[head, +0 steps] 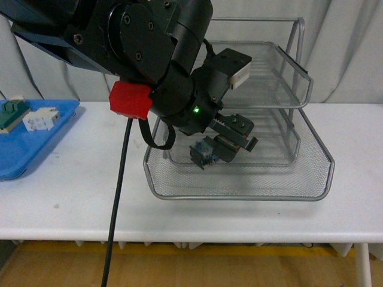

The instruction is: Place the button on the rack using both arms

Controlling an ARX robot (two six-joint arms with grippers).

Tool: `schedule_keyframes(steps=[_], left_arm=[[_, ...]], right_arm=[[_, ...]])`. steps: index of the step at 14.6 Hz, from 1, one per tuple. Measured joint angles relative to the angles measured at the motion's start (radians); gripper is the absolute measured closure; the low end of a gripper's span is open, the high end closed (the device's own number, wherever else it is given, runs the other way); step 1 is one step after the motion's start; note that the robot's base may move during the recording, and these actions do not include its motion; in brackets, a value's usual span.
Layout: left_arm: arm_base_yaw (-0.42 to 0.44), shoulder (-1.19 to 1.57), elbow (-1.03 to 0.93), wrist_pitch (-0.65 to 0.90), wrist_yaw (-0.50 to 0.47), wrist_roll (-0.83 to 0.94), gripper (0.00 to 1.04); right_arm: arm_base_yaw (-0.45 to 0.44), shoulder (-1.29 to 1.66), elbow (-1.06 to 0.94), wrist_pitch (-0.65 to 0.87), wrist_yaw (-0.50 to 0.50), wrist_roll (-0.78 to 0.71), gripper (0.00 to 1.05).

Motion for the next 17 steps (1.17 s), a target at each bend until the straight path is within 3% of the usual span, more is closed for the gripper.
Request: schedule_keyframes(steps=[2,4,5,6,7,8,10,12,13,17], left_arm=[[0.014,-0.087,-0.09,0.051,0.057,0.008,0.09],[0.05,-0.27,-0.276,0.247,0.078,0.033,0.07],[0.073,-0.369,-0.386,0.421,0.014,0.023,0.08],[0.083,-0.419,-0.498,0.692,-0.221,-0.069,0.21],[0.111,-0.466,-0.639,0.856,-0.375,-0.166,0.33],[0.14,-0.501,-0.754,0.941,-0.413,-0.217,0.44],[0.199,-0.609,-0.914,1.011,-0.383,-0.263,0.66],[0.259,-0.761,-1.078,1.035,-0.313,-0.283,0.99],[0.275,-0.797,-1.126,1.026,-0.29,-0.284,1.03],[0.345,-0.994,-1.265,0.976,-0.225,-0.286,1.03]], right_arm=[[0.0,0.0,0.0,0.0,0.0,0.0,0.06],[0.0,0.0,0.0,0.0,0.0,0.0,0.06],[0.0,0.0,0.0,0.0,0.0,0.0,0.06],[0.0,0.0,0.0,0.0,-0.003,0.0,0.06],[0.0,0.0,0.0,0.001,-0.003,0.0,0.06],[0.0,0.0,0.0,-0.001,-0.003,0.0,0.06],[0.0,0.0,0.0,0.0,-0.003,0.0,0.06],[0.0,0.0,0.0,0.0,-0.003,0.0,0.06],[0.0,0.0,0.0,0.0,-0.003,0.0,0.06],[0.0,0.0,0.0,0.0,-0.003,0.0,0.06]])
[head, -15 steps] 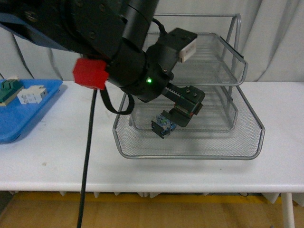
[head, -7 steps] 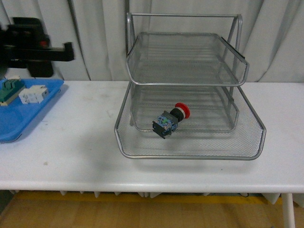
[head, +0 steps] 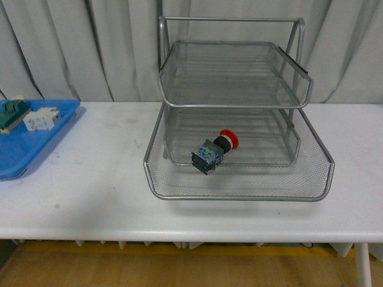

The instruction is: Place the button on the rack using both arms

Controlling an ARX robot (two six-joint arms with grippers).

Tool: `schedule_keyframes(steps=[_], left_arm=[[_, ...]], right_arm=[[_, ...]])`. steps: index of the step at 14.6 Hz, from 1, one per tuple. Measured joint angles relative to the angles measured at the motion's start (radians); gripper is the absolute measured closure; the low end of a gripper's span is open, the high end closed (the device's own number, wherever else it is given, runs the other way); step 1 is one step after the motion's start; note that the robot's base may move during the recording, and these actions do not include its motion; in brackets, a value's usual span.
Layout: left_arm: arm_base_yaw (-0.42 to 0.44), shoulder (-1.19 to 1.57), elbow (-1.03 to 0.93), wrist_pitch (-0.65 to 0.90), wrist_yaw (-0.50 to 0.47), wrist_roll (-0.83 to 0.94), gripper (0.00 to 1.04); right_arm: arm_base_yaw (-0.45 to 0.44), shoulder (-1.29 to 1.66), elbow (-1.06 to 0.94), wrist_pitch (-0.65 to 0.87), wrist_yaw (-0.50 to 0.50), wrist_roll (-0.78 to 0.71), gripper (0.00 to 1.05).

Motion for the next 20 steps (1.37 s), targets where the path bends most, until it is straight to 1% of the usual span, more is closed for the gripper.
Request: schedule_keyframes(steps=[1,2,4,5,6,14,20], left_arm=[[0.013,-0.048,-0.03,-0.025,0.016,0.0,1.03],[0.028,-0.062,-0.071,0.046,0.026,0.0,1.03],[0.062,-0.13,-0.121,-0.043,0.062,0.0,1.03],[0.118,-0.201,-0.132,-0.084,0.119,0.0,1.03],[0.13,-0.257,-0.133,-0.117,0.112,-0.001,1.03],[0.124,-0.614,-0.165,-0.438,0.126,0.0,1.03],[0.124,-0.82,-0.166,-0.634,0.126,0.0,1.03]], right_arm=[[0.0,0.0,0.0,0.0,0.0,0.0,0.06],[0.0,0.0,0.0,0.0,0.0,0.0,0.06],[0.0,0.0,0.0,0.0,0.0,0.0,0.06],[0.0,0.0,0.0,0.0,0.0,0.0,0.06],[0.0,0.0,0.0,0.0,0.0,0.0,0.06],[0.0,0.0,0.0,0.0,0.0,0.0,0.06],[0.0,0.0,0.0,0.0,0.0,0.0,0.06]])
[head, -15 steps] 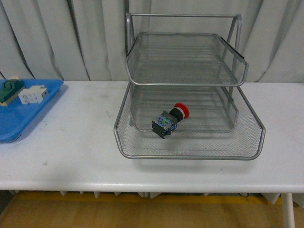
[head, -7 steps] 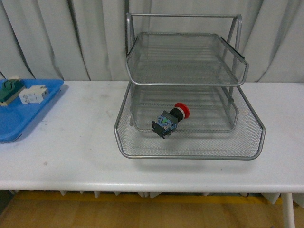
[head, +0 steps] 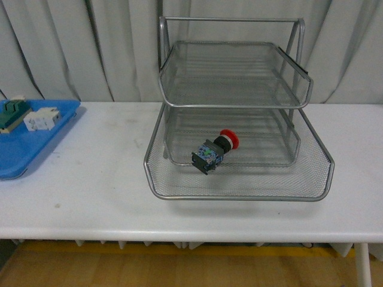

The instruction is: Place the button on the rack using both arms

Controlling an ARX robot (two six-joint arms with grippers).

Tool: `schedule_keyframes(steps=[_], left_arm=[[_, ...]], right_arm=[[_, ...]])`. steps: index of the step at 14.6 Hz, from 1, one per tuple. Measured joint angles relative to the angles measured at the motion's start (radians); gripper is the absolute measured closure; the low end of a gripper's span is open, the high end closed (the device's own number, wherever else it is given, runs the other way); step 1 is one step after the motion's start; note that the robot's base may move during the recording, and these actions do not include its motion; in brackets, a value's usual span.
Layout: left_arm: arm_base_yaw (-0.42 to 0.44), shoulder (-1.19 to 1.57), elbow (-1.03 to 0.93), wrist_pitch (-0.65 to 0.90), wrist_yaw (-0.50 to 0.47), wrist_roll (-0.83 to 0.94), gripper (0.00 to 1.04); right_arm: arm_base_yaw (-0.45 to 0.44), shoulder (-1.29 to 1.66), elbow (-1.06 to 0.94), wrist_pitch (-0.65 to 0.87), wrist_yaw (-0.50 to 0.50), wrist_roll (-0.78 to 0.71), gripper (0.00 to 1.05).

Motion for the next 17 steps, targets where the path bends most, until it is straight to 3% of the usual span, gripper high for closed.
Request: schedule_keyframes(steps=[7,9,12,13,15,17], left_arm=[[0.0,-0.147,0.0,-0.145,0.0,0.0,1.03],[0.0,-0.31,0.0,-0.318,0.0,0.0,1.03],[0.0,-0.309,0.0,-0.322,0.0,-0.002,1.01],[0.0,-0.309,0.0,-0.322,0.0,-0.002,0.62],[0.0,-0.309,0.0,-0.322,0.0,-0.002,0.56],[0.0,-0.309,0.0,-0.322,0.0,-0.002,0.49]], right_arm=[[0.0,0.0,0.0,0.0,0.0,0.0,0.06],[0.0,0.0,0.0,0.0,0.0,0.0,0.06],[0.0,0.0,0.0,0.0,0.0,0.0,0.06],[0.0,0.0,0.0,0.0,0.0,0.0,0.06],[-0.002,0.002,0.001,-0.01,-0.006,-0.002,0.06],[-0.028,0.046,0.038,-0.128,-0.094,-0.031,0.06]])
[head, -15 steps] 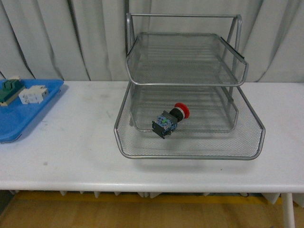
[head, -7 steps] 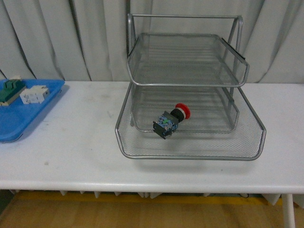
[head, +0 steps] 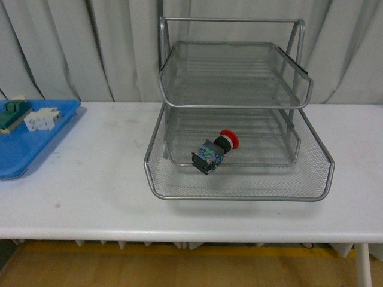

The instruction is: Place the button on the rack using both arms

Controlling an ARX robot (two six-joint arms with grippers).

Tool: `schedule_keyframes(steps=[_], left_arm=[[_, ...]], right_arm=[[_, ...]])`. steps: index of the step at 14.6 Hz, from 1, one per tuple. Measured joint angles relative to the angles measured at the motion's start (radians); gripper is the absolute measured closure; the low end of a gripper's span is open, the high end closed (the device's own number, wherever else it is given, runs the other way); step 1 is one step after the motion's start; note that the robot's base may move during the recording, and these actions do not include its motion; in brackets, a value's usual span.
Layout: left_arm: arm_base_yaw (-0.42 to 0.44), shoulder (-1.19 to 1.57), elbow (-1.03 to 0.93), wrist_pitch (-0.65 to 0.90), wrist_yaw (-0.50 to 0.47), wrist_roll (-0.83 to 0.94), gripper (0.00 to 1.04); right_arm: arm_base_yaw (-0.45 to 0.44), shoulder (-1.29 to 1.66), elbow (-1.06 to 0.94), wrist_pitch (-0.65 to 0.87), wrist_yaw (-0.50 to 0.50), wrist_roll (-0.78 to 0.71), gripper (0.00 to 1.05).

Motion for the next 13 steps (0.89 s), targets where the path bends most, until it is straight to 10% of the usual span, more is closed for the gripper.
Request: schedule_keyframes(steps=[10,13], left_arm=[[0.0,0.0,0.0,0.0,0.0,0.001,0.07],[0.0,0.0,0.0,0.0,0.0,0.001,0.07]], right_arm=[[0.032,0.809,0.237,0.152,-0.14,0.068,0.07],[0.146,1.127,0.39,0.113,-0.133,0.164,0.52]])
